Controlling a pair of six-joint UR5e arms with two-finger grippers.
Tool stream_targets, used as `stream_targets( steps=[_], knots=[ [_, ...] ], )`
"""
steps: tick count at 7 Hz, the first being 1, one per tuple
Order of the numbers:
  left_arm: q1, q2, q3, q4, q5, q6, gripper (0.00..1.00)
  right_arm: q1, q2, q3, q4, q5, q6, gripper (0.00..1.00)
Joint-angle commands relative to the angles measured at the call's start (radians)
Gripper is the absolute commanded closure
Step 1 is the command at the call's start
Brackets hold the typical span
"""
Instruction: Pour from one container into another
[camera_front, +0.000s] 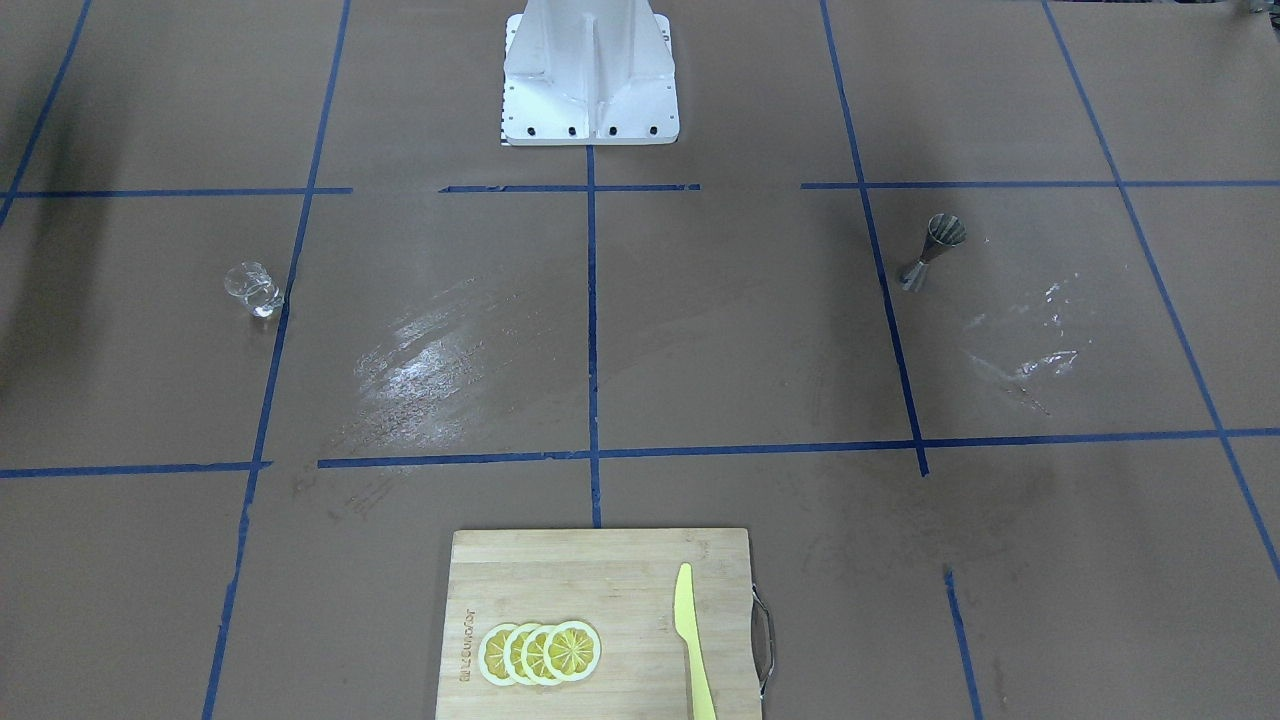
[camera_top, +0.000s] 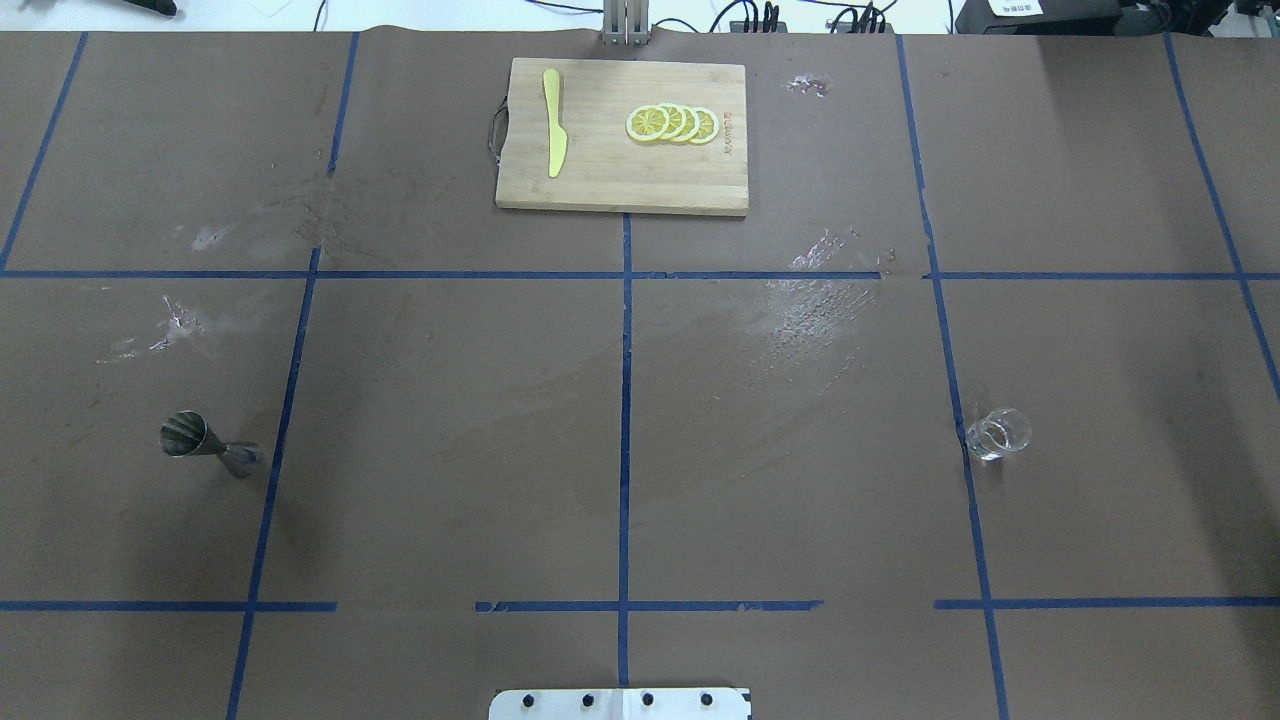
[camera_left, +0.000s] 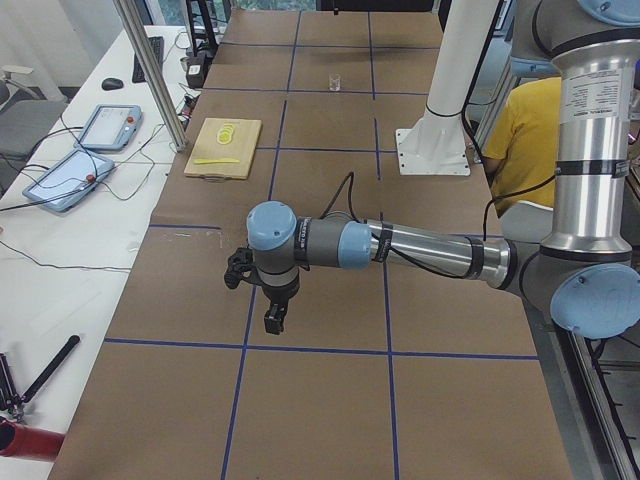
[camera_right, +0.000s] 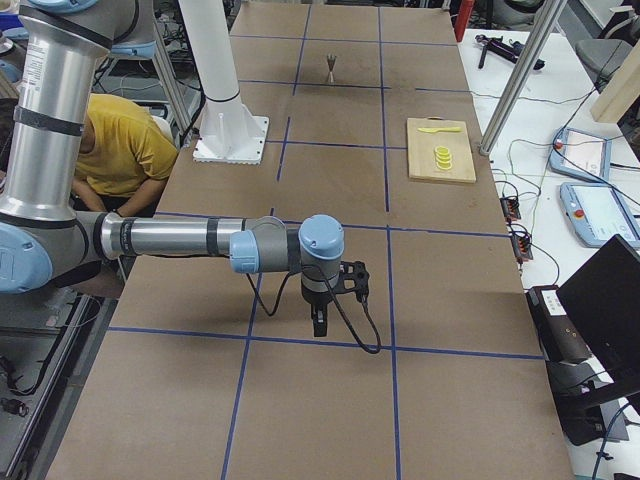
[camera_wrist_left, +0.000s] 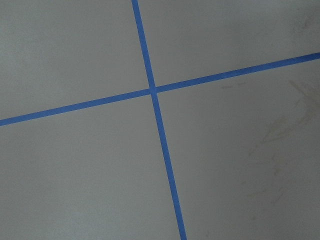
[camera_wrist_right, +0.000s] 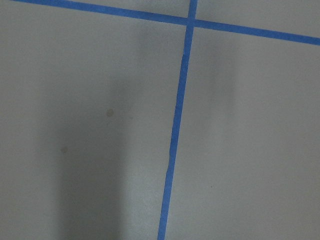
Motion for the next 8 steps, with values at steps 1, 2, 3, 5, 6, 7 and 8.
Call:
stream_targets(
  steps=[1,2,3,5,6,7,8],
  knots=[
    [-0.001,0.001,-0.010,0.000,-0.001,0.001,0.00,0.000,0.000,0.003,0.000,0.001,0.000,0.00],
    [0.002,-0.012,0.005,-0.006,0.007,-0.002,0.00,0.000,0.001,0.004,0.000,0.003,0.000,0.00],
    [0.005,-0.022,-0.007,-0.017,0.011,-0.001,0.00,0.000,0.000,0.050,0.000,0.012,0.002,0.00],
    [0.008,-0.019,0.030,-0.137,-0.001,0.008,0.00,0.000,0.029,0.082,0.002,0.011,0.002,0.00],
    [0.008,-0.019,0.057,-0.275,-0.002,0.010,0.00,0.000,0.128,0.085,0.000,-0.002,0.003,0.00],
    [0.009,-0.028,0.114,-0.505,-0.001,0.005,0.00,-0.001,0.183,0.076,0.000,-0.002,0.006,0.00],
    [0.006,-0.010,0.134,-0.792,0.005,0.002,0.00,-0.001,0.184,0.073,0.000,-0.003,0.006,0.00]
  ],
)
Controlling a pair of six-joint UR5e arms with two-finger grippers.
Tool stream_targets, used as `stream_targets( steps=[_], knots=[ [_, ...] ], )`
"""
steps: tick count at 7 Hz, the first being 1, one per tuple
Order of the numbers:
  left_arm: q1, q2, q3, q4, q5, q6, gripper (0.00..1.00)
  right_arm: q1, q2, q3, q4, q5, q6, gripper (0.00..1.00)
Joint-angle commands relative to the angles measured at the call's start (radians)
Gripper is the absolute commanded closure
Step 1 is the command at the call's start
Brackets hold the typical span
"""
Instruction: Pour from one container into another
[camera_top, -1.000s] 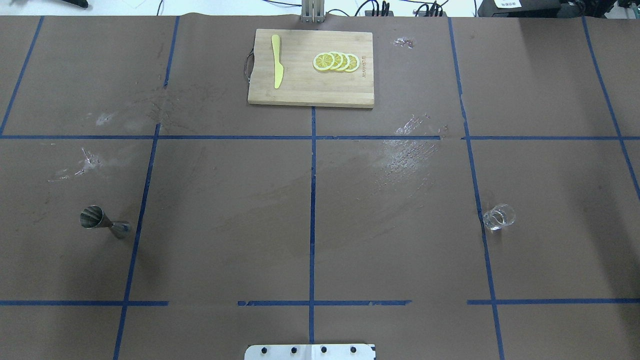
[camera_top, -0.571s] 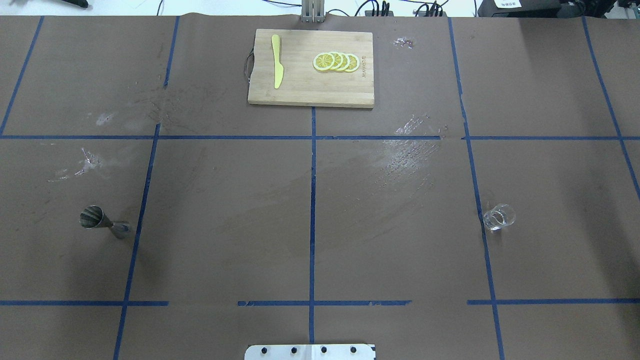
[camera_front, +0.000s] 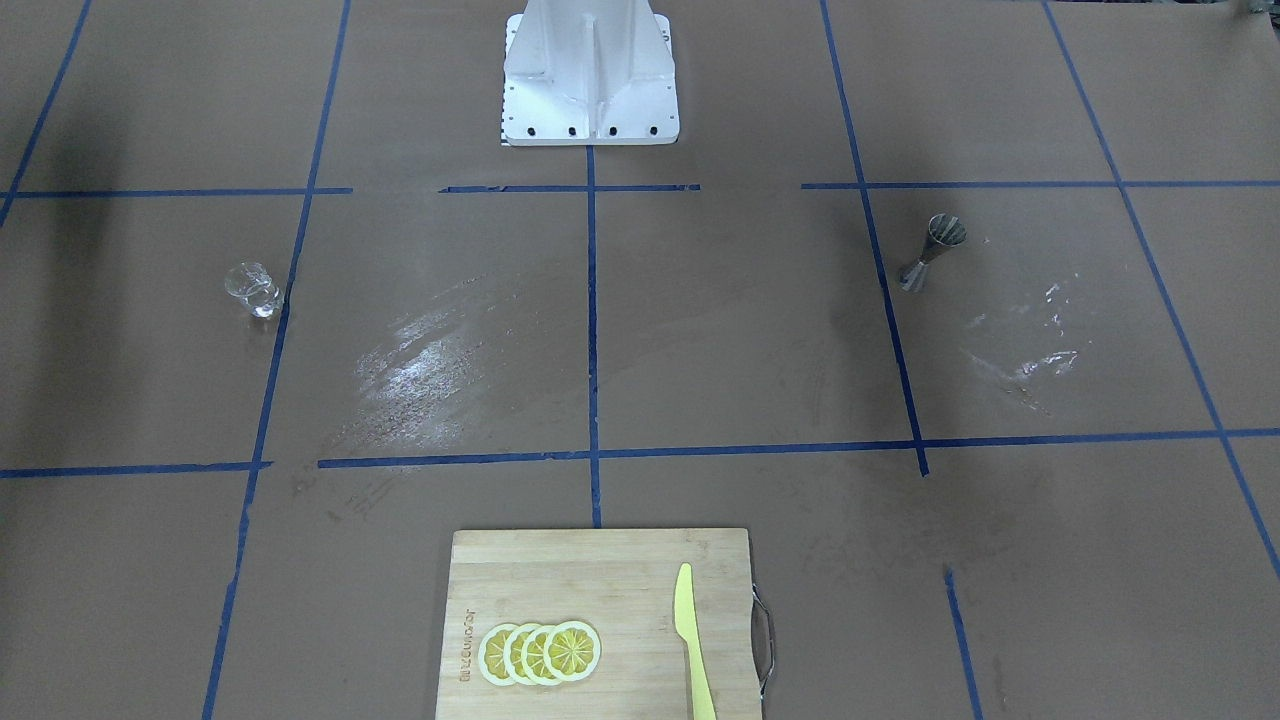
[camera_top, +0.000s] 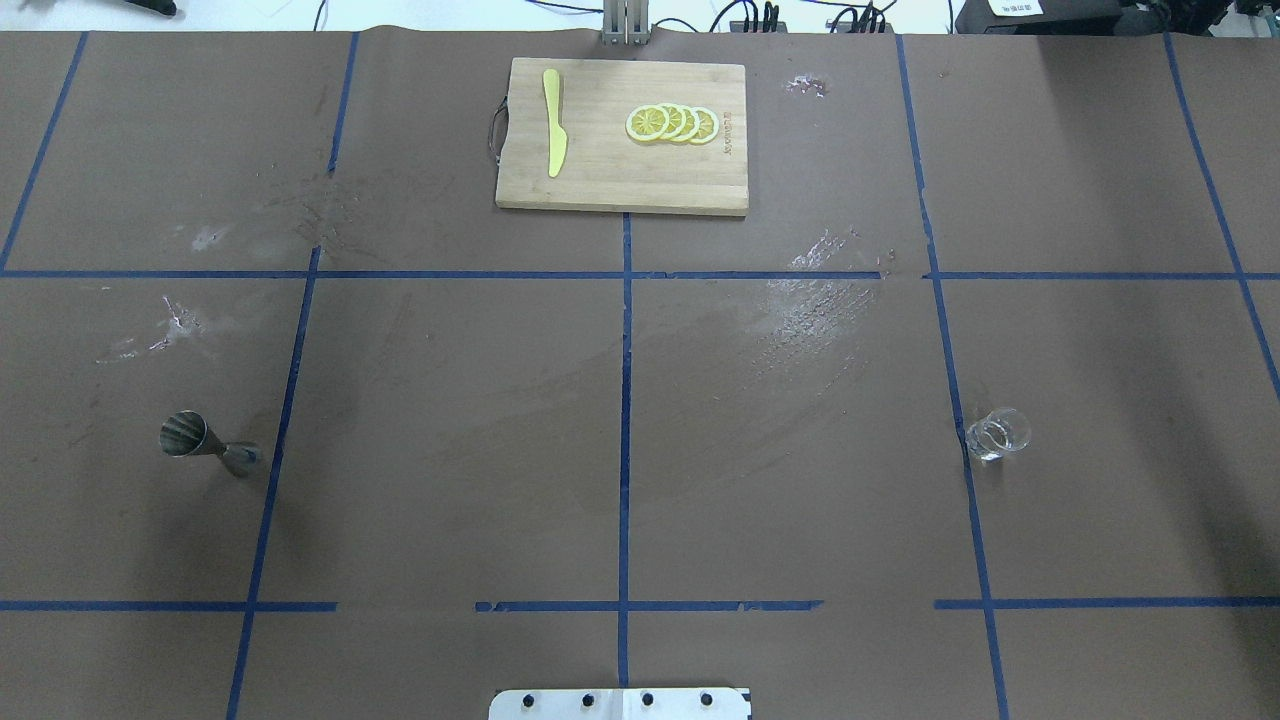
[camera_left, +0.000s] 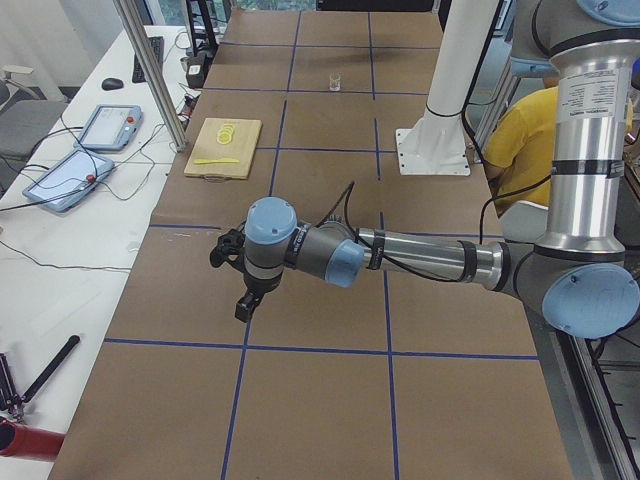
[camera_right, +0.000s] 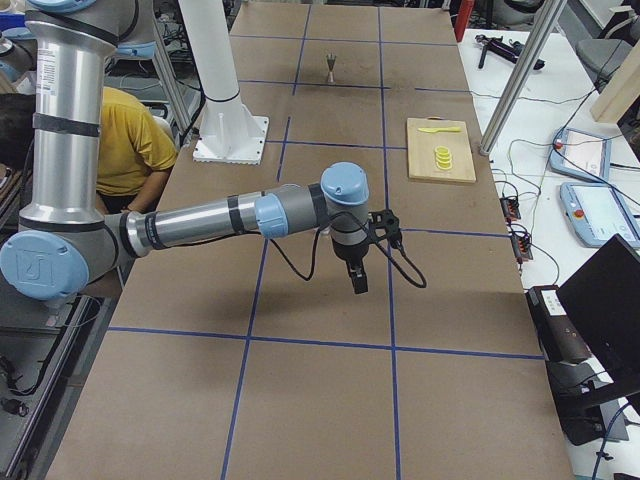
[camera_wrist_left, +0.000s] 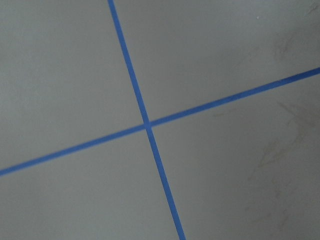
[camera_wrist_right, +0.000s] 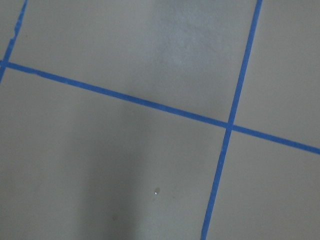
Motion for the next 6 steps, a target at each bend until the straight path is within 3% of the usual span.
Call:
stream_targets(
  steps=[1,5,6],
  knots=[
    [0.001,0.022,0.073,-0.462,0.007,-0.034,0.00,0.001,0.026,-0.001,0.004,-0.003,0.001,0.00],
    [0.016,0.021,0.072,-0.680,0.002,-0.241,0.00,0.001,0.026,-0.020,0.084,-0.003,0.004,0.00],
    [0.086,0.017,0.018,-0.680,0.014,-0.367,0.00,-0.001,0.023,-0.029,0.109,-0.003,0.012,0.00]
  ],
)
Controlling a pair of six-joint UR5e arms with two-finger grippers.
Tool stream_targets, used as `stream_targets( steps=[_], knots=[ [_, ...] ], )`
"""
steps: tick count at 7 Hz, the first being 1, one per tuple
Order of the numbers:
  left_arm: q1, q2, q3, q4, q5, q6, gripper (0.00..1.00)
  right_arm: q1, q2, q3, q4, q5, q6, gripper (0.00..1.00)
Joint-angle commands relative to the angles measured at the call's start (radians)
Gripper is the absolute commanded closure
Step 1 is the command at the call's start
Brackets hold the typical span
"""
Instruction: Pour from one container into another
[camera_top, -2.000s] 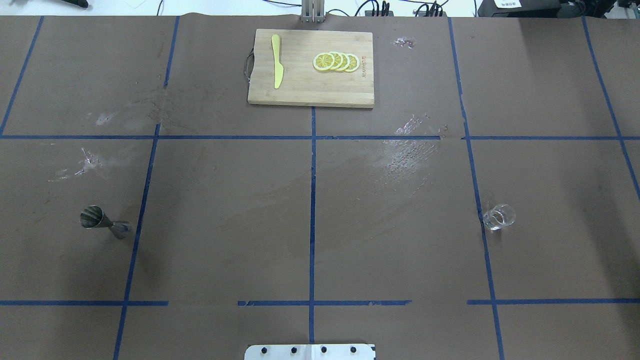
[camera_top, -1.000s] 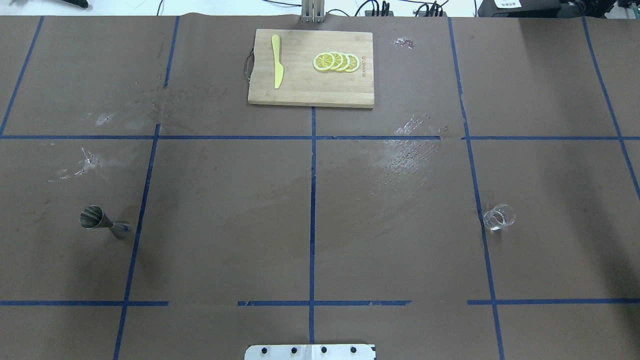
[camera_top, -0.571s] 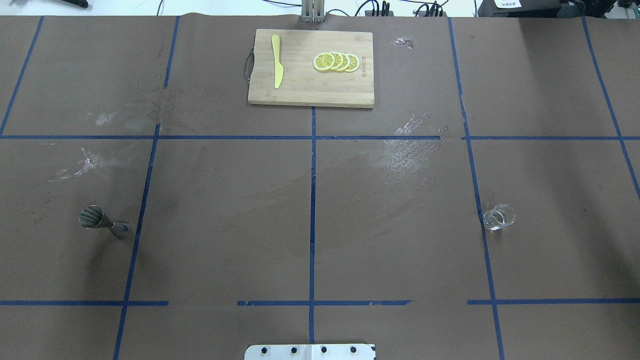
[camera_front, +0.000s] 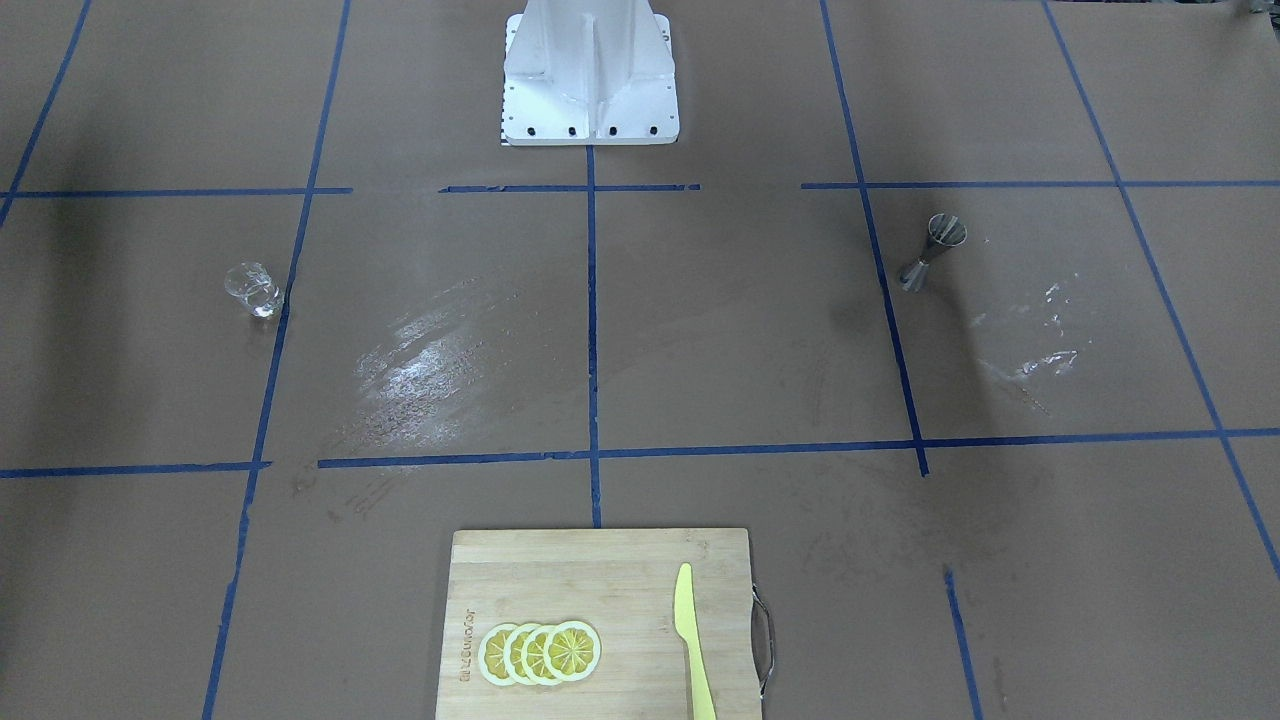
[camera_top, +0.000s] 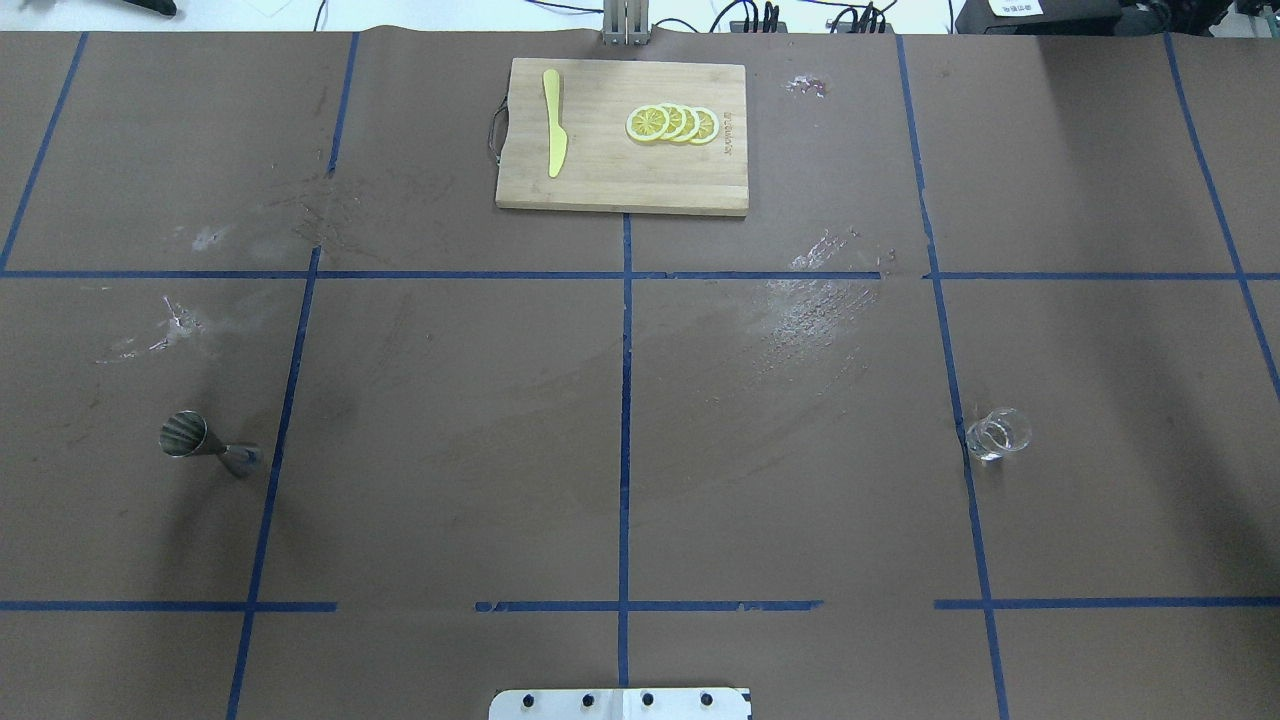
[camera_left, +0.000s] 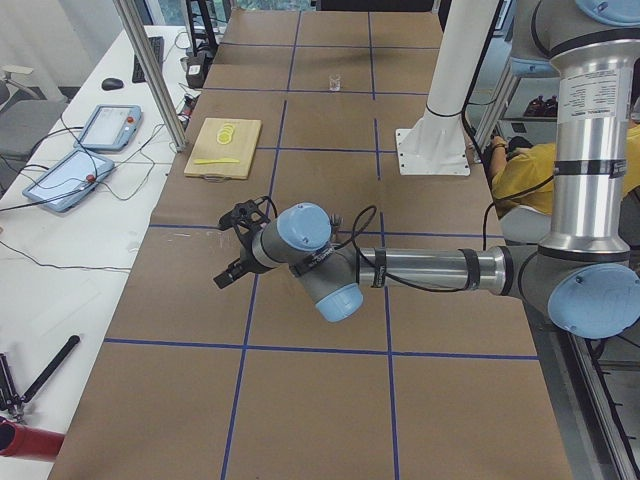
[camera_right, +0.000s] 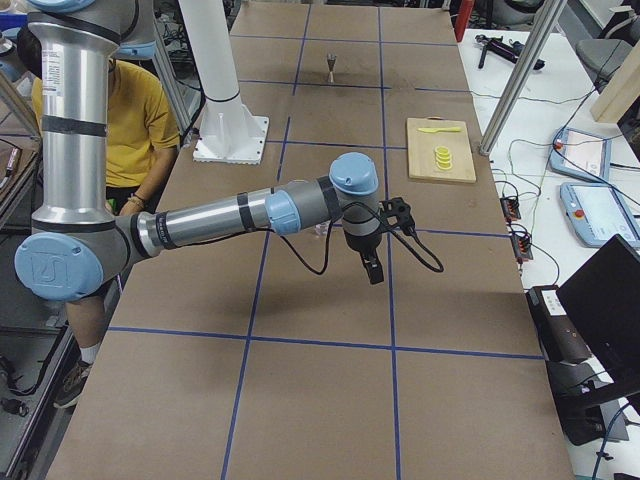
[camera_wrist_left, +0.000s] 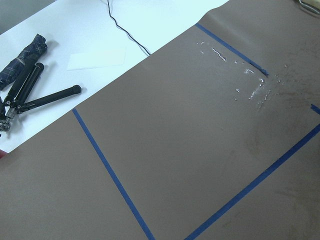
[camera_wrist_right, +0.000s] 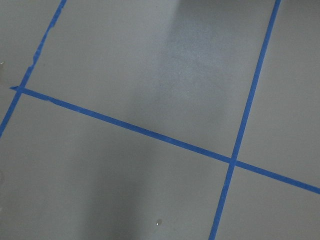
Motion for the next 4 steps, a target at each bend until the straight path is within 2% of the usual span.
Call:
stream_targets(
  steps=[1,2,4],
  knots=[
    [0.138,-0.003,-0.112,-0.031,0.087,-0.282,0.00,-0.009,0.000,-0.018,0.034,0.001,0.071,0.00],
    [0.253,0.002,-0.169,-0.034,0.254,-0.416,0.00,-0.018,0.000,-0.018,0.062,0.001,0.084,0.00],
    [0.500,0.006,-0.181,-0.100,0.579,-0.634,0.00,-0.032,-0.003,-0.016,0.146,0.004,0.084,0.00]
  ],
)
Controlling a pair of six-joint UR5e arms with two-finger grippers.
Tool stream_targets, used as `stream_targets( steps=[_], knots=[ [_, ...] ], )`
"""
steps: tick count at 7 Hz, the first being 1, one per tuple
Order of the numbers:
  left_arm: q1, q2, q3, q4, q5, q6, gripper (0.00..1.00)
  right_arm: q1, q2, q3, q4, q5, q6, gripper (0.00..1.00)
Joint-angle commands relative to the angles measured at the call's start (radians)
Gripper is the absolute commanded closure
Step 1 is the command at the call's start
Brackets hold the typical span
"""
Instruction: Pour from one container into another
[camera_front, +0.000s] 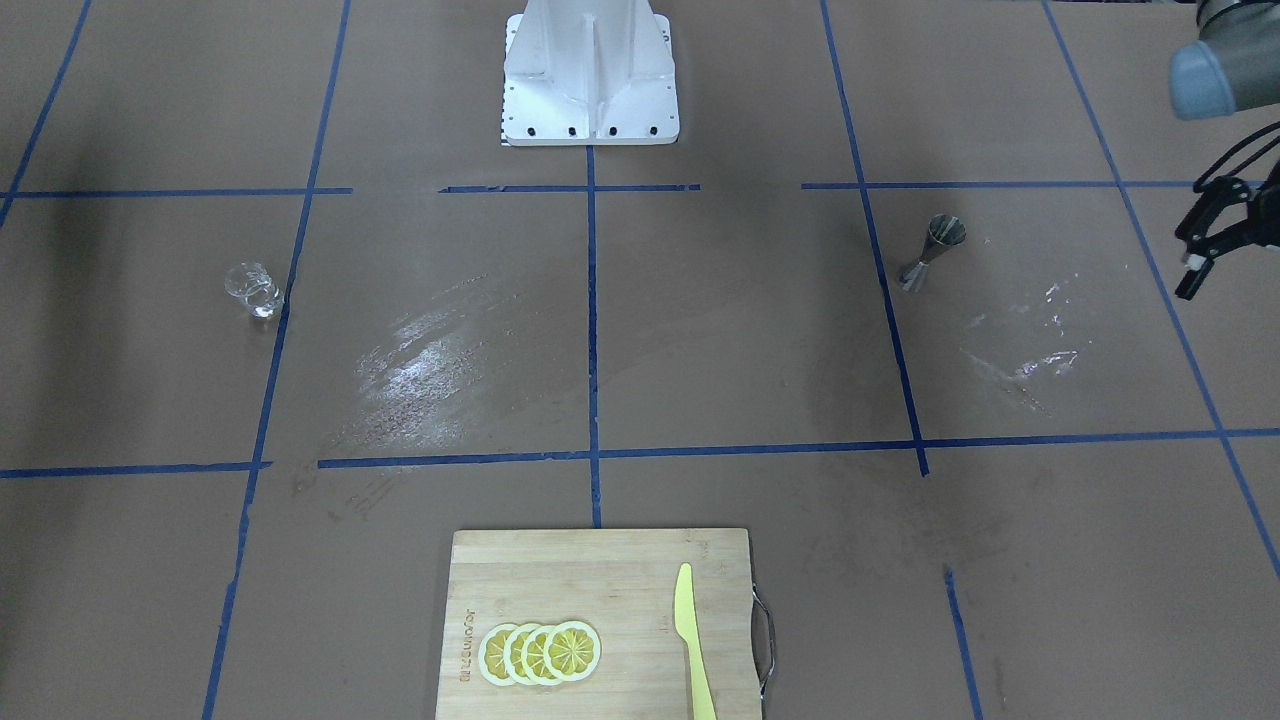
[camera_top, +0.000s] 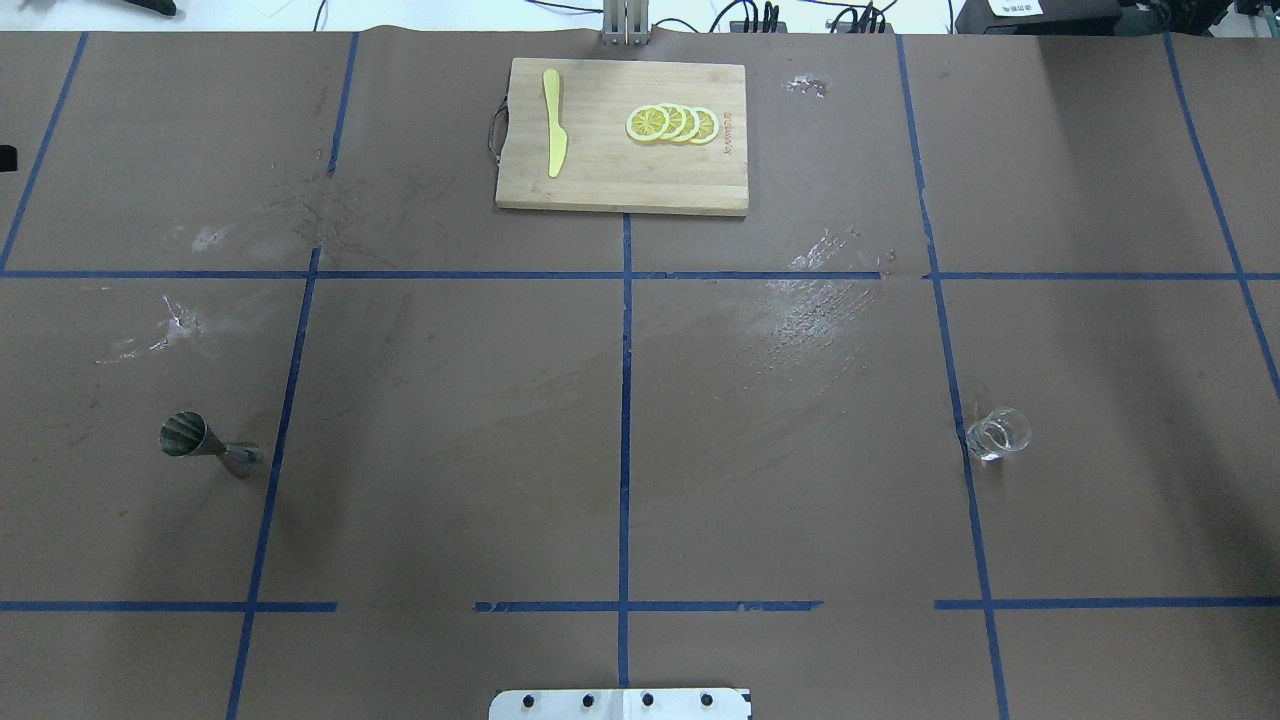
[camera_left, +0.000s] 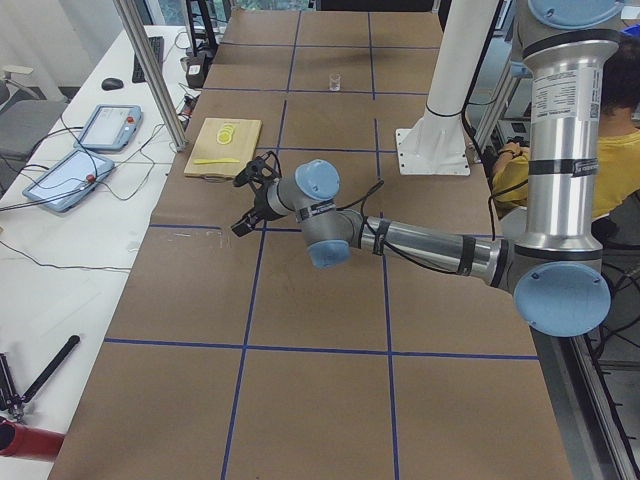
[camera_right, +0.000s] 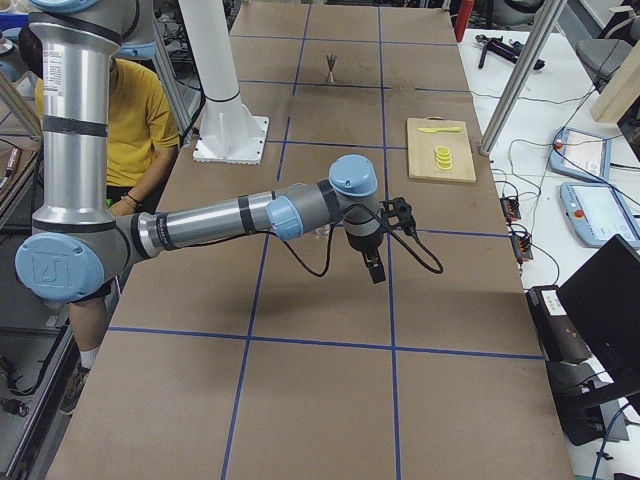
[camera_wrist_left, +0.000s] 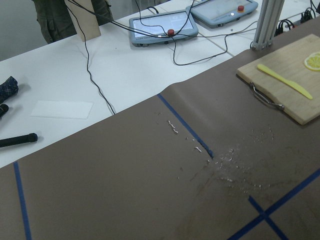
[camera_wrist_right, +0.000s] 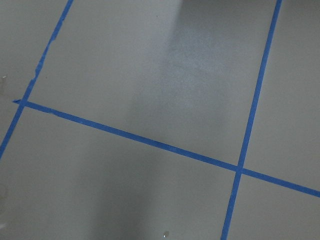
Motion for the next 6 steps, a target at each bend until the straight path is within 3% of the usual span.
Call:
stream_targets(
  steps=[1,3,4,6],
  knots=[
    [0.213,0.011,-0.015,-0.081,0.272,-0.170,0.00,-0.013,-0.003,-0.002,0.088,-0.001,0.003,0.00],
    [0.412,0.100,-0.019,-0.202,0.602,-0.212,0.00,-0.013,-0.014,-0.002,0.091,-0.003,0.005,0.00],
    [0.460,0.140,-0.019,-0.267,0.690,-0.226,0.00,-0.013,-0.017,-0.002,0.091,-0.003,0.005,0.00],
    [0.677,0.183,-0.016,-0.326,0.990,-0.246,0.00,-0.012,-0.020,0.001,0.091,-0.003,0.005,0.00]
  ],
)
